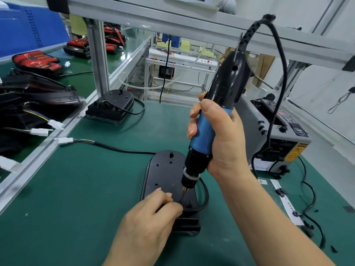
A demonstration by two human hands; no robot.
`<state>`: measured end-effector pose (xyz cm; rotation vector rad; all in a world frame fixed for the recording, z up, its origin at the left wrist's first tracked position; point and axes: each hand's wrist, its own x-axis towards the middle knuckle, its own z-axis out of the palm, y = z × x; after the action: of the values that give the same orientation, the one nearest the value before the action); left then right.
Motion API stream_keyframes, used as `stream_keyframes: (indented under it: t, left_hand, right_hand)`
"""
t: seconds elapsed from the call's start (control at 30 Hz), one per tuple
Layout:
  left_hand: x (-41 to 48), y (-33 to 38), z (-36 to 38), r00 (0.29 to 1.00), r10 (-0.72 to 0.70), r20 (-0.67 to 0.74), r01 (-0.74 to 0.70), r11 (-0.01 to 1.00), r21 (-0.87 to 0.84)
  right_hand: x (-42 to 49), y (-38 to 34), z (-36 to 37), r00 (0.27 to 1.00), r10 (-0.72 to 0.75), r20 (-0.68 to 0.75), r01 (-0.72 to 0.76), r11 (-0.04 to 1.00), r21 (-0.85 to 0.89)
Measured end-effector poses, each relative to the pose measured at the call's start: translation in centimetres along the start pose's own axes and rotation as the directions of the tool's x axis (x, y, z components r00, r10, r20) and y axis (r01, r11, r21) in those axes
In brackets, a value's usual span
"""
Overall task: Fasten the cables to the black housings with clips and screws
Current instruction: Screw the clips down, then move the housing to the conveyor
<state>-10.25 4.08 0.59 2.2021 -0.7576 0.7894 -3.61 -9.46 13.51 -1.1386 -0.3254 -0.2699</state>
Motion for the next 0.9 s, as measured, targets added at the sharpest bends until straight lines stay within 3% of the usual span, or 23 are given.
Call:
stream_keyframes:
  t: [0.67, 0.9]
  left_hand:
    - [0.1, 0.3, -0.3, 1.000, 0.004, -0.003, -0.004, 1.000, 0.028]
    - [0.3, 0.5, -0.4, 1.000, -0.013, 0.019, 0.013, 1.000, 0.025]
  right_hand:
    - [-0.9, 0.0, 2.7, 0.979, 0.021, 0.205, 0.009, 0.990, -0.144]
    - [-0.6, -0.3, 1.7, 0.988, -0.003, 0.152, 0.023, 0.992, -0.124]
